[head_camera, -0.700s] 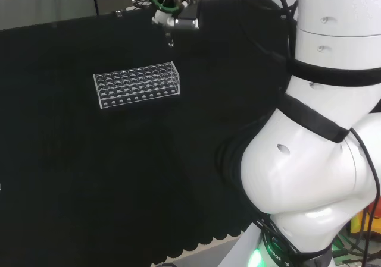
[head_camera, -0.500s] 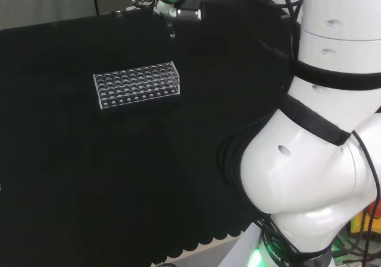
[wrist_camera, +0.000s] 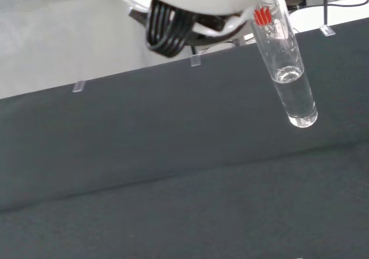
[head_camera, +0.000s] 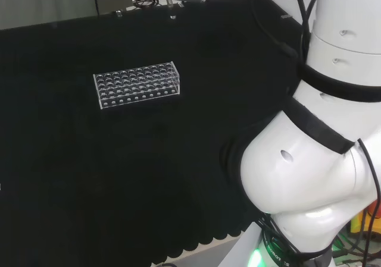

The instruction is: Shake the test tube.

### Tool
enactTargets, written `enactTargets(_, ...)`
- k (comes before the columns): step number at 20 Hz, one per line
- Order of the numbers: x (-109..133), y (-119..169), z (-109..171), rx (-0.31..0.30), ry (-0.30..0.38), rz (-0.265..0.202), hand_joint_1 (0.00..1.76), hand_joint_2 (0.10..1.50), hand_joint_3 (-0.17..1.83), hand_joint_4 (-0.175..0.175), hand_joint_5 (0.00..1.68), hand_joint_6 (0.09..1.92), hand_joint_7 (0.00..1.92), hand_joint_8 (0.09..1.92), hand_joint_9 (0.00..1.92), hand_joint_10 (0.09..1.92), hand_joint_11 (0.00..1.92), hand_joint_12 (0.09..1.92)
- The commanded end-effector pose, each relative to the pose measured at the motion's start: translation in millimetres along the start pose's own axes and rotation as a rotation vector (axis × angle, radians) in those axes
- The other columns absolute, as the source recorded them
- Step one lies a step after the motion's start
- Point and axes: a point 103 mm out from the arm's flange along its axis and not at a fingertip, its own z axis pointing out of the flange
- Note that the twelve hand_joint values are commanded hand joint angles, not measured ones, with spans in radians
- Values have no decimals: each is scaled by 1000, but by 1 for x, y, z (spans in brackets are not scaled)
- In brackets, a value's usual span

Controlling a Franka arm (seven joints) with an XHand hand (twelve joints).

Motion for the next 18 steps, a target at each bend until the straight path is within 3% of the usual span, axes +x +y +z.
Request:
enactTargets(1, 56, -17, 6, 20, 62, -75, 1213, 678, 637, -175, 1257, 677, 1655, 583, 1505, 651, 907, 1212)
enactTargets(6, 123, -30, 10, 33, 135, -172, 1213, 677, 639, -175, 1258, 677, 1654, 584, 1505, 651, 907, 1212)
enactTargets(10, 156, -41, 12, 47, 154, -246, 1213, 676, 640, -175, 1258, 676, 1653, 585, 1505, 650, 907, 1213)
enactTargets(13, 157, -47, 12, 50, 141, -264, 1213, 676, 641, -175, 1259, 676, 1653, 585, 1505, 650, 907, 1213)
enactTargets(16, 138, -46, 11, 50, 112, -232, 1213, 676, 641, -175, 1259, 676, 1653, 586, 1505, 650, 906, 1212)
enactTargets(18, 111, -44, 7, 46, 81, -191, 1213, 675, 642, -175, 1259, 676, 1653, 586, 1505, 650, 905, 1212)
